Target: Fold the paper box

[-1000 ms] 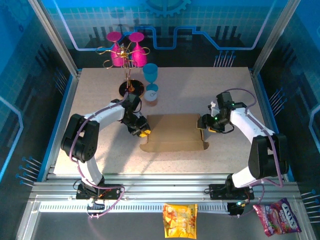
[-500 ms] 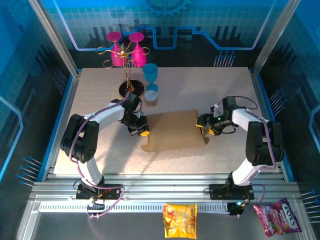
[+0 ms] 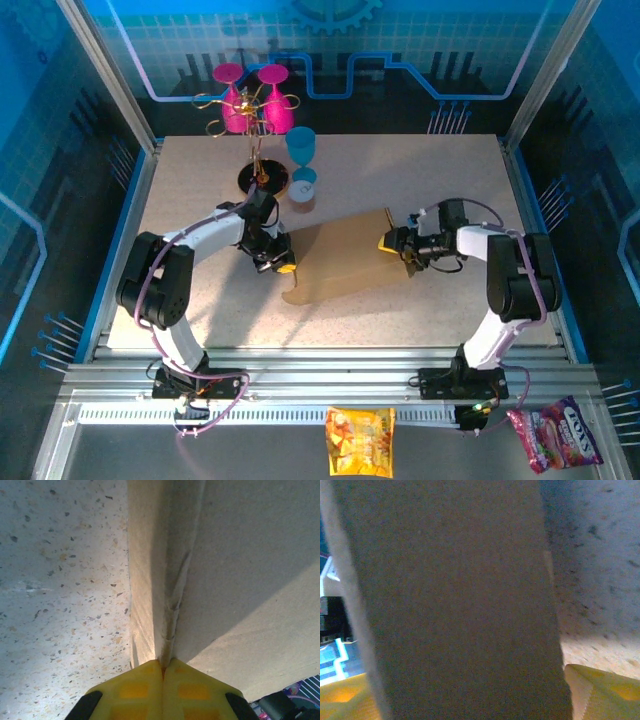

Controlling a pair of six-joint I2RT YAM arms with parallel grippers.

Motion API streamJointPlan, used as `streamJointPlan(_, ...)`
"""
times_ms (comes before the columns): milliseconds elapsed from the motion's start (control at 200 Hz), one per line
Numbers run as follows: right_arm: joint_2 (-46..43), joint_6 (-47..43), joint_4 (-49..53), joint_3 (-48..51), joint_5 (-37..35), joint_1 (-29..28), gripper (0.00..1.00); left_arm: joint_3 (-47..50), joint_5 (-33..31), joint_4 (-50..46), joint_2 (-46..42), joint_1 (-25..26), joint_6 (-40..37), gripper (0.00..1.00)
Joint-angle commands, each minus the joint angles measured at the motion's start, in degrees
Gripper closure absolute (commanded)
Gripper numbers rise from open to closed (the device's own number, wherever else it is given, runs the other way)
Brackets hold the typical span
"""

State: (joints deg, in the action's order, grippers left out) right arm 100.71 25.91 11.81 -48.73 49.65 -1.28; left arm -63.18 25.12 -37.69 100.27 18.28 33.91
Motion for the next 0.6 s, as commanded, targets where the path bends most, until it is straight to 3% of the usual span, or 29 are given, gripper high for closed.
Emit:
streamJointPlan(0, 1.45, 2.72, -6.33, -0.53, 6.41, -2.53, 0.17, 4.29, -10.55, -3.07, 4.60, -1.14, -1.22, 0.97)
streamJointPlan(270, 3.39, 3.15, -5.52, -3.80, 8.35, -7.15, 0.26, 3.90, -11.09, -2.19, 3.75, -1.22, -1.30, 0.98)
streamJointPlan(500, 3.15, -0.76, 4.01, -6.74, 7.44, -8.50, 0.46, 1.94, -11.58, -2.39, 2.10, -1.23, -1.13, 0.96)
streamJointPlan(595, 2.34, -0.53, 7.31, -7.54, 5.66, -8.45, 0.58, 1.08, -11.62, -2.63, -0.40, -1.23, -0.48, 0.88)
